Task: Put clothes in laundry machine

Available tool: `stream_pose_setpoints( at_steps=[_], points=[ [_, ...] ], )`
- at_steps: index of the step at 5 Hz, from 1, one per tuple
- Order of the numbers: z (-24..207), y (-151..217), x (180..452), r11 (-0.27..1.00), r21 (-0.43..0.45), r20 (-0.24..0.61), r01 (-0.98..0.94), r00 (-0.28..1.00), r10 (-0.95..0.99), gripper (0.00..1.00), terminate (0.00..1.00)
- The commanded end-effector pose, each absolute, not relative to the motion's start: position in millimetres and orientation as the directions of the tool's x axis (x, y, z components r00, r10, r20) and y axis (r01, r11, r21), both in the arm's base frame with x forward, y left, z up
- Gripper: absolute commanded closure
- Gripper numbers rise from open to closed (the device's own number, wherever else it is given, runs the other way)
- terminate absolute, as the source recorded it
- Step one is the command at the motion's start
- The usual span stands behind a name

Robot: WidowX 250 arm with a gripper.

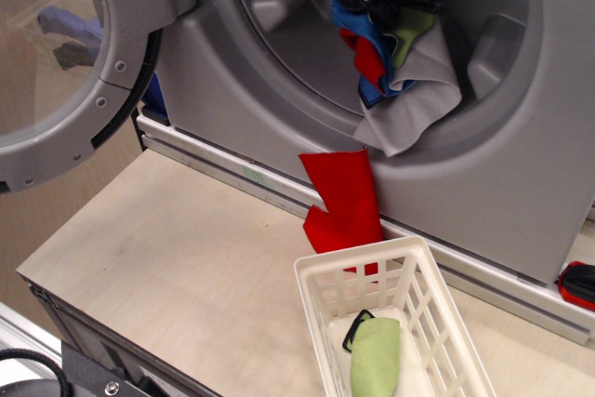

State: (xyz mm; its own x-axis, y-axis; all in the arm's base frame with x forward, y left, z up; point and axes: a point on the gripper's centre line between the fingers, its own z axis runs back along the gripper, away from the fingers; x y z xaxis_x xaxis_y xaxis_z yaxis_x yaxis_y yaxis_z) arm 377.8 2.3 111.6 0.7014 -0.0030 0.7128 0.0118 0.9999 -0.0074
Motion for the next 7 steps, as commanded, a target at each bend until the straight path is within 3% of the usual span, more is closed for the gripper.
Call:
stream_pose_setpoints(
  at_steps=[1,2,5,7],
  points=[
    [116,9,377,1.0,-0.008,0.762,-0.024,0.647,0.022,1.0,0.0],
    [115,10,371,0.999,0.005,0.751,-0.032,0.66,0.017,0.0,0.0],
    [150,0,340,0.996,-0.085,0.732,-0.018,0.677,0.074,0.0,0.0],
    [173,-16,298,0.995,-0.089,0.616,-0.033,0.783,0.081,0.0,0.0]
  ],
)
